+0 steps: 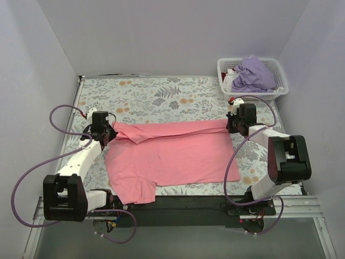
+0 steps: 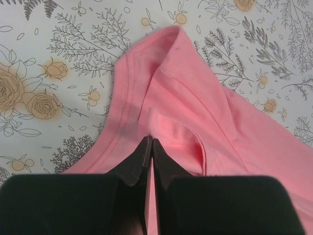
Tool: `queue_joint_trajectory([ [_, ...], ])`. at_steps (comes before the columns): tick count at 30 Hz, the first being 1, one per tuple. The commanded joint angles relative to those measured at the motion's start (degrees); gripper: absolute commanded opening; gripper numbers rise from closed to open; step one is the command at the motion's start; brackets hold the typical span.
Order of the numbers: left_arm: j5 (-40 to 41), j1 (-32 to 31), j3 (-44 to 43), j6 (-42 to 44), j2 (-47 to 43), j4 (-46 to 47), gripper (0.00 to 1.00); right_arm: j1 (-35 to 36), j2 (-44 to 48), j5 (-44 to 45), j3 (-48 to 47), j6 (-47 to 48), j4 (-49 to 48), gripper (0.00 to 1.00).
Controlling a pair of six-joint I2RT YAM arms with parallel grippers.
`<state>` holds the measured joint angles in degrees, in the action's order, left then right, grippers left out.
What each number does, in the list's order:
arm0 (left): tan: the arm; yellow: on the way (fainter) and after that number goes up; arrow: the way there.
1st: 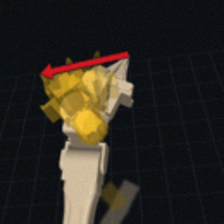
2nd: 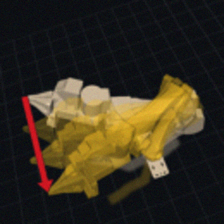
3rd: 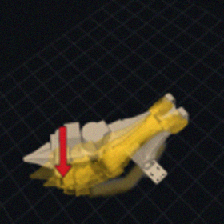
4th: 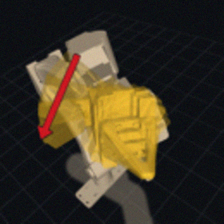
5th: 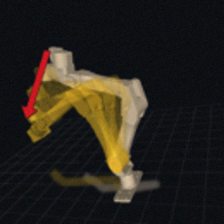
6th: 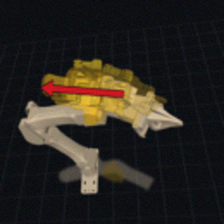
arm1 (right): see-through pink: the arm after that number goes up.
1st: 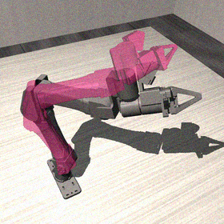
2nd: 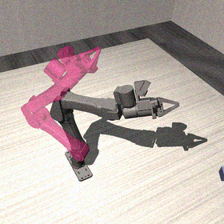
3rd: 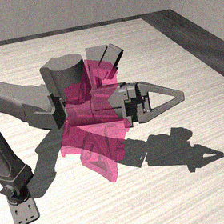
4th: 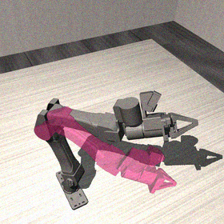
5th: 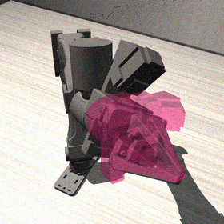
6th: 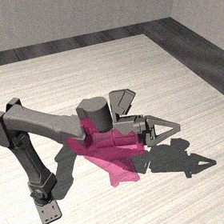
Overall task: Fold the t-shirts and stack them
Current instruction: Fold the tshirt
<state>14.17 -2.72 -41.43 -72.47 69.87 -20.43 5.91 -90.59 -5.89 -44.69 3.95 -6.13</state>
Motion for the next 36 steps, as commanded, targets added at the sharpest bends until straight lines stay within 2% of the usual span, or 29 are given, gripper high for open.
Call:
queue_joint_trajectory([
  [1,1.4,0.3,0.7,-0.5,-1.3,1.2,0.0,0.5,-0.4,-1.4,0.4,-0.8,-1.4,0.03],
  [5,0.9,0.3,0.8,-1.0,-2.4,0.6,0.0,0.5,0.1,-1.4,1.0,-1.1,-1.2,0.11],
  [7,1.3,0.3,1.3,-1.5,-3.4,0.1,0.0,0.6,0.9,-1.9,1.1,-1.7,-1.1,0.2],
  [13,1.8,0.3,2.2,-1.8,-5.5,-0.5,0.0,0.6,4.1,-1.7,2.1,-5.3,0.9,0.22],
  [15,1.4,0.3,2.2,-1.8,-5.7,-0.8,0.0,0.6,5.0,0.0,2.8,-6.8,2.3,0.26],
  [24,-1.4,0.3,4.4,-2.6,-8.6,-2.2,0.0,0.6,11.7,1.1,3.3,-11.9,6.0,0.52],
  [36,-5.0,0.3,10.3,-5.8,-18.4,-5.7,0.02,0.6,13.2,-4.5,2.8,-13.6,6.0,0.59],
])
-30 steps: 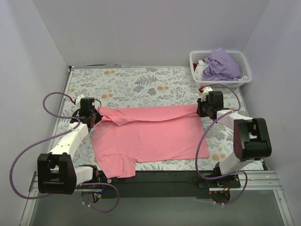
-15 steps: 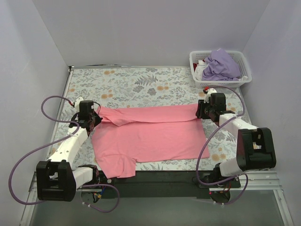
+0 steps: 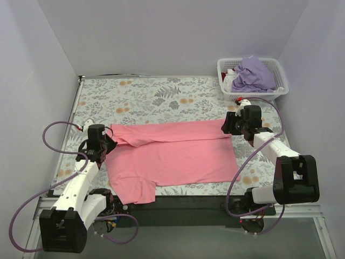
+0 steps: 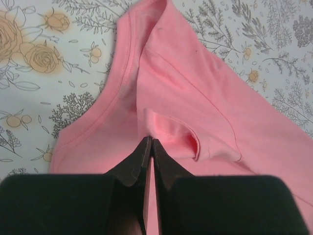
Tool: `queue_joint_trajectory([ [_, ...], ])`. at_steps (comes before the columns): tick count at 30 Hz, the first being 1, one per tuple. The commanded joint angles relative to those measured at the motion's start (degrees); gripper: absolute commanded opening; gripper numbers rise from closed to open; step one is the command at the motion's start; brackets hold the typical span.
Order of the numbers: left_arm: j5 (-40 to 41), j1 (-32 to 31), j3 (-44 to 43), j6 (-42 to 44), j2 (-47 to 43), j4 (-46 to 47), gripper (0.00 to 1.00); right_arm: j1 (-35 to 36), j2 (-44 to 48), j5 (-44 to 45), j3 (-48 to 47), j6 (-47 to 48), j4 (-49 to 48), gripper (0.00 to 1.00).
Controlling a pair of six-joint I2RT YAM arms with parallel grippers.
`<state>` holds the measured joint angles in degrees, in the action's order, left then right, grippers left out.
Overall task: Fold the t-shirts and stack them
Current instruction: Fold the tshirt
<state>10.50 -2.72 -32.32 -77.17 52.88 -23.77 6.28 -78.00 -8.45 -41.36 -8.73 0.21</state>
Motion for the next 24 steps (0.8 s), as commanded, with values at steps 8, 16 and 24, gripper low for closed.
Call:
queue_joint_trajectory([
  [8,1.0,0.3,0.2,-2.2,-2.9,-3.7,0.5,0.2,0.7,-4.2,-0.3,-0.9,-1.9,0.63],
  [16,6.1,0.3,-3.6,-0.4,4.8,1.9,0.58,0.2,-1.2,-5.9,-1.3,-1.1,-3.9,0.62],
  [24,5.8,2.4,-12.1,1.5,23.3,12.2,0.51,0.0,-7.3,-4.6,-4.8,-2.0,-6.6,0.59],
])
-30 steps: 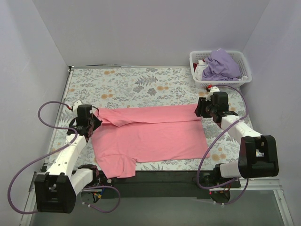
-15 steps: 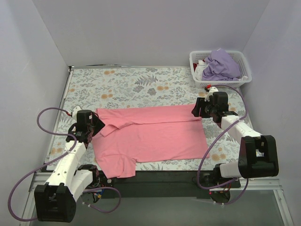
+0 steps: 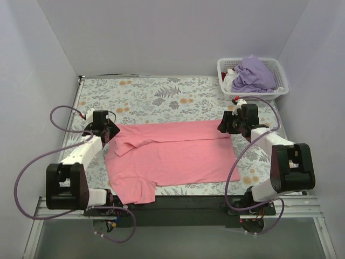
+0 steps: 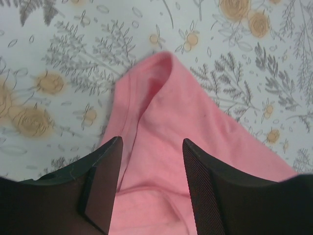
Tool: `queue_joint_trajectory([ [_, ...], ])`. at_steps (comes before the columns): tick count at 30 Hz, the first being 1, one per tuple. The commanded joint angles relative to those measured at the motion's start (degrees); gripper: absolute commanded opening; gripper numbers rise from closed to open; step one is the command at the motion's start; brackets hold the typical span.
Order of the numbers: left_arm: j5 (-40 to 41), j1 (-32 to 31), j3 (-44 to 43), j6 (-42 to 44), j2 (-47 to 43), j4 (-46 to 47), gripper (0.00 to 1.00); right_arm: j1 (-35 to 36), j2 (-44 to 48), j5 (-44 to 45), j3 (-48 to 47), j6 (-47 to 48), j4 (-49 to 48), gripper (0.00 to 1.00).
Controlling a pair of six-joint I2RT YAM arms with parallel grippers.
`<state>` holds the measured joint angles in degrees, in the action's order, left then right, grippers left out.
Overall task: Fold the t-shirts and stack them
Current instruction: Fold the tshirt
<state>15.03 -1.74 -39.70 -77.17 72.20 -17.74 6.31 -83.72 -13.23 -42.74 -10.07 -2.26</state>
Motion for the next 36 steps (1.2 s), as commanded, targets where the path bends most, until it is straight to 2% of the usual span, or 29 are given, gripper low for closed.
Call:
queue_joint_trajectory([
  [1,0.6,1.6,-5.8,1.8,7.9,6.9,0.5,-0.1,-2.3,0.2,-4.3,-0.8,-4.3,0.58],
  [2,0.4,3.6,-8.3,3.0,12.7,8.8,0.46,-0.1,-4.2,0.1,-5.8,-1.2,-4.9,0.58],
  [6,-0.3,3.9,-10.7,3.9,16.6,10.6,0.44,-0.2,-7.1,-0.3,-7.5,-1.7,-5.2,0.57],
  [13,-2.0,4.1,-12.5,5.2,22.6,13.5,0.31,-0.7,-11.6,-0.8,-9.9,-2.2,-6.0,0.56],
  [15,-2.6,4.0,-12.9,5.2,23.5,13.6,0.25,-1.0,-12.8,-0.8,-10.0,-2.4,-6.6,0.56],
  [17,-2.0,4.2,-12.9,5.2,24.2,13.9,0.14,-1.6,-13.5,-0.4,-10.0,-2.7,-7.1,0.56],
  [18,-1.8,4.4,-12.9,5.3,24.5,13.8,0.04,-1.9,-14.4,-0.2,-10.0,-2.9,-7.8,0.56],
  [19,-1.5,4.5,-12.9,5.3,24.6,13.8,0.0,-2.6,-14.8,-0.3,-10.0,-3.0,-8.1,0.56],
  [24,0.3,5.5,-14.4,6.1,26.1,13.8,0.0,-4.7,-19.8,-0.7,-10.4,-4.4,-10.2,0.51],
  [27,0.5,5.9,-15.4,6.2,27.7,13.4,0.0,-7.3,-21.8,-3.9,-11.1,-6.6,-10.6,0.42],
  [29,-0.1,5.9,-16.3,6.4,28.9,13.3,0.0,-8.1,-22.4,-4.2,-11.6,-7.4,-10.6,0.4],
  [36,-6.3,5.9,-23.5,5.8,36.1,12.4,0.0,-10.7,-25.7,-5.6,-15.7,-8.0,-9.3,0.4],
])
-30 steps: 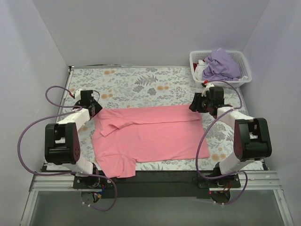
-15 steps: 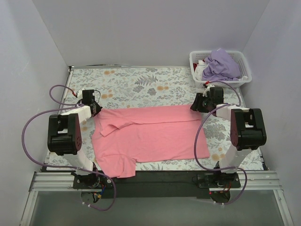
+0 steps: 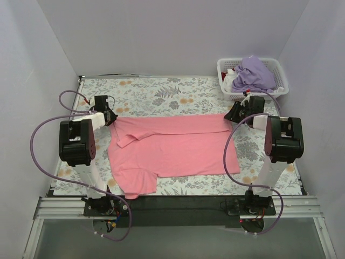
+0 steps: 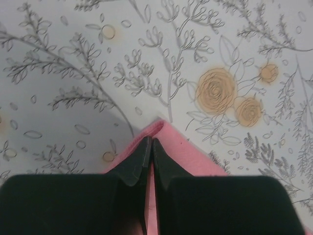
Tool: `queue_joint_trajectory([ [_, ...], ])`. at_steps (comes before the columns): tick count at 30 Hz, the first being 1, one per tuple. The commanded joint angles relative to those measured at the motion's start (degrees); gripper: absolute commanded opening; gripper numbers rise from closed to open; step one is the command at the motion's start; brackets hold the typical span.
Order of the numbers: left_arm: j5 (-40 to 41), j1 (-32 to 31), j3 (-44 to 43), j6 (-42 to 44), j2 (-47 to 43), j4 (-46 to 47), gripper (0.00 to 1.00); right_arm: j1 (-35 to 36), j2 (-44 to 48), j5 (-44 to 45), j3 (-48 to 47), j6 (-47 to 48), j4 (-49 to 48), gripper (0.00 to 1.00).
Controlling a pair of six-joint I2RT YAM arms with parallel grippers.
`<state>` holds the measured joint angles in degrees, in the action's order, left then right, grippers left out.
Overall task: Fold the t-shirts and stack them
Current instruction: Fold the tshirt
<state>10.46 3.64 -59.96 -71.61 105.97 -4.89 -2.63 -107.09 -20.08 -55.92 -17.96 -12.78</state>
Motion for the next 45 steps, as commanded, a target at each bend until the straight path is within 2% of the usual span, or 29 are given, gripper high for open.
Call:
queue_joint_trajectory([
  [1,-1.8,0.5,-4.4,0.2,2.9,-0.8,0.0,-2.6,-2.6,0.3,-2.9,-0.2,1.3,0.4],
  [4,-2.2,0.5,-7.7,0.2,3.8,-1.8,0.04,-3.3,-3.2,-4.9,-5.0,1.0,1.8,0.42],
  [8,-3.2,0.4,-10.8,2.9,1.2,-3.9,0.31,-3.2,-0.8,-9.8,-4.7,1.2,2.1,0.46],
  [9,-3.3,0.3,-10.8,3.1,0.1,-4.9,0.44,-3.1,-0.1,-10.6,-4.3,1.3,2.2,0.49],
  [12,-1.3,-1.7,-8.5,4.2,-5.9,-6.3,0.63,-2.6,3.9,-12.7,-1.5,1.6,2.7,0.54],
  [15,0.7,-5.7,-4.0,2.8,-13.6,-8.8,0.71,-1.6,8.8,-12.9,2.3,2.6,3.8,0.57],
  [18,0.7,-8.9,3.5,-1.5,-21.6,-9.7,0.72,0.3,14.3,-11.4,6.3,3.9,6.1,0.66],
  [21,0.1,-13.2,9.1,-3.8,-26.7,-8.9,0.71,3.1,20.2,-8.1,10.7,4.3,7.3,0.67],
  [23,-1.0,-15.9,13.9,-5.9,-30.3,-8.2,0.71,7.6,24.4,-5.7,12.9,4.4,7.4,0.68],
  [27,-2.3,-18.2,21.7,-8.9,-33.8,-1.0,0.71,14.7,30.0,-3.0,17.7,5.5,6.8,0.68],
  [34,-1.8,-20.6,26.2,-13.0,-30.7,6.7,0.69,19.0,36.2,-2.4,24.8,5.0,1.5,0.7],
  [39,0.7,-21.1,27.6,-14.0,-28.5,10.9,0.62,19.9,39.4,-2.7,28.7,5.5,0.4,0.7],
  [41,0.9,-21.3,27.6,-14.1,-28.2,11.7,0.56,19.9,40.7,-2.4,29.3,5.7,0.4,0.7],
  [45,0.6,-21.7,27.2,-14.6,-26.7,13.0,0.54,19.9,42.4,-2.1,30.6,5.8,0.1,0.7],
])
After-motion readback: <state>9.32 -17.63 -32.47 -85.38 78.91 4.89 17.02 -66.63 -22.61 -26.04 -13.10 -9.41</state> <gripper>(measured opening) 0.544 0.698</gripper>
